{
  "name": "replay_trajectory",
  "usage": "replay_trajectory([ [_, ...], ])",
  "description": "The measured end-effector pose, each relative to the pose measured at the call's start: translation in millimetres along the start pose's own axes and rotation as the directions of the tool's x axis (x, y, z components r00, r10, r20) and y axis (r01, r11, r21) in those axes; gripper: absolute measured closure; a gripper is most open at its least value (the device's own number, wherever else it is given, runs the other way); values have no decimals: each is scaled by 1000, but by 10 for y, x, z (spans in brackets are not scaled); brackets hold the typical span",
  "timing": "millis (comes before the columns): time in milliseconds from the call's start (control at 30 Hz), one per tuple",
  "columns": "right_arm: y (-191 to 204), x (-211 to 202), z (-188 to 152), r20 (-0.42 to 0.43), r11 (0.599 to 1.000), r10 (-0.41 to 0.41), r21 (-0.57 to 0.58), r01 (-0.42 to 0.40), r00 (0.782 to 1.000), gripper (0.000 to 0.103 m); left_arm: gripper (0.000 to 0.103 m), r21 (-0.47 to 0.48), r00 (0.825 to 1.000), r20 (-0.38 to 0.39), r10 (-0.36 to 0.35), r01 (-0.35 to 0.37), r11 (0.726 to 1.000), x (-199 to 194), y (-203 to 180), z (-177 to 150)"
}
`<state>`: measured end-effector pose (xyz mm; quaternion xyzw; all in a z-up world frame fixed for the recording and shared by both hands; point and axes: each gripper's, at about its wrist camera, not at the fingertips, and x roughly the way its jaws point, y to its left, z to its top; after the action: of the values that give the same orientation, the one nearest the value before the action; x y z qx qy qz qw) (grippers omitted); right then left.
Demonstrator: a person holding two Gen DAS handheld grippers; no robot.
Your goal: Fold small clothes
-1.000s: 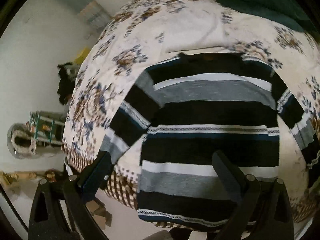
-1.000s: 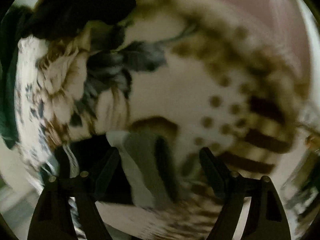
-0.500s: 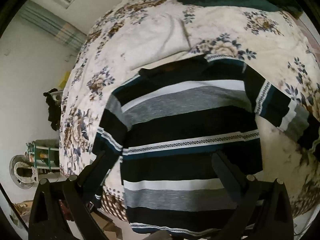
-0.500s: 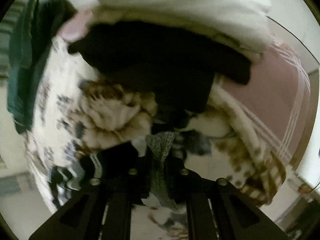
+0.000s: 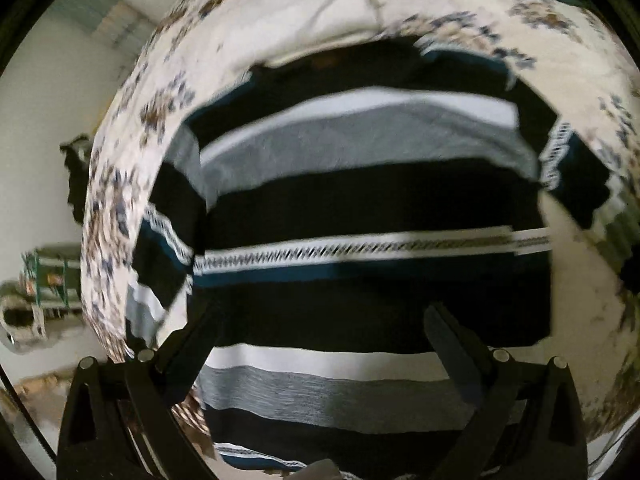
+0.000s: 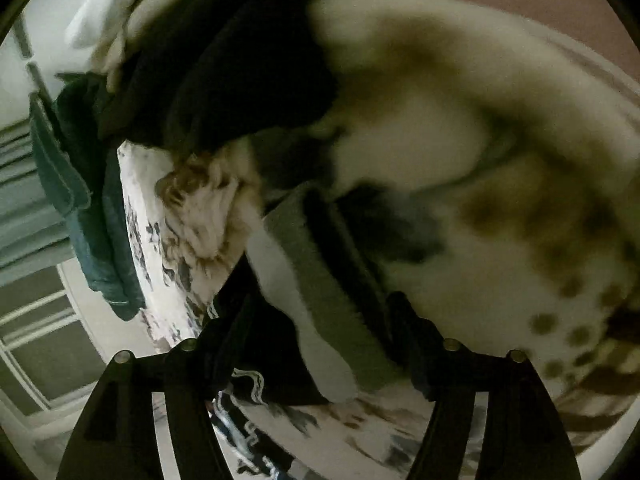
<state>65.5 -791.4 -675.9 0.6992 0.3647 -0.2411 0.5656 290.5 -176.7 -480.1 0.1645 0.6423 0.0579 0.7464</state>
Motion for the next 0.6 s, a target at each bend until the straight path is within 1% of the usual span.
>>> replay_trajectory([
  [33, 90, 67, -45, -10, 1000, 14, -23, -15, 1000, 47, 0, -23, 1000, -13, -4, 3, 1000, 81, 51, -37],
  [67, 187, 147, -74, -48, 999, 28, -42, -30, 998, 69, 0, -47, 1000, -26, -9, 8, 999, 153, 121, -74],
  [100, 290, 221, -106, -79, 998, 13, -65, -18, 997, 92, 0, -70, 999, -36, -18, 15, 997, 214, 195, -107],
  [133, 424, 231, -158, -69, 995, -23, -99, 16, 997, 92, 0, -91, 999, -43, -26, 22, 996, 263, 270, -137],
  [167, 574, 167, -187, -38, 990, -44, -138, 38, 998, 92, 0, -109, 998, -45, -36, 31, 994, 291, 349, -163],
  [200, 674, 63, -183, -8, 987, -47, -157, 46, 999, 93, 0, -126, 998, -42, -53, 48, 991, 307, 425, -173],
  [233, 814, -114, -179, 54, 985, -35, -164, 43, 998, 94, 0, -143, 996, -35, -79, 74, 987, 314, 505, -186],
  [267, 917, -292, -172, 110, 986, -22, -162, 40, 994, 94, 0, -157, 995, -21, -102, 98, 983, 306, 582, -203],
  [300, 1007, -424, -168, 140, 985, -16, -167, 40, 990, 94, 0, -165, 993, -4, -118, 116, 979, 298, 650, -217],
  [333, 1097, -507, -185, 154, 983, -18, -178, 46, 988, 94, 0, -172, 991, 10, -130, 130, 977, 292, 717, -227],
  [400, 1399, -617, -304, 162, 969, -43, -232, 80, 986, 94, 0, -191, 989, 42, -142, 147, 970, 292, 865, -243],
  [467, 1830, -613, -585, 160, 942, -67, -315, 116, 985, 94, 0, -224, 986, 65, -152, 163, 961, 294, 1025, -252],
  [533, 2275, -542, -904, 165, 905, -90, -398, 149, 982, 94, 0, -263, 983, 85, -164, 181, 948, 325, 1230, -275],
  [600, 2731, -384, -1330, 180, 847, -127, -492, 201, 975, 94, 0, -295, 981, 102, -164, 188, 937, 389, 1449, -316],
])
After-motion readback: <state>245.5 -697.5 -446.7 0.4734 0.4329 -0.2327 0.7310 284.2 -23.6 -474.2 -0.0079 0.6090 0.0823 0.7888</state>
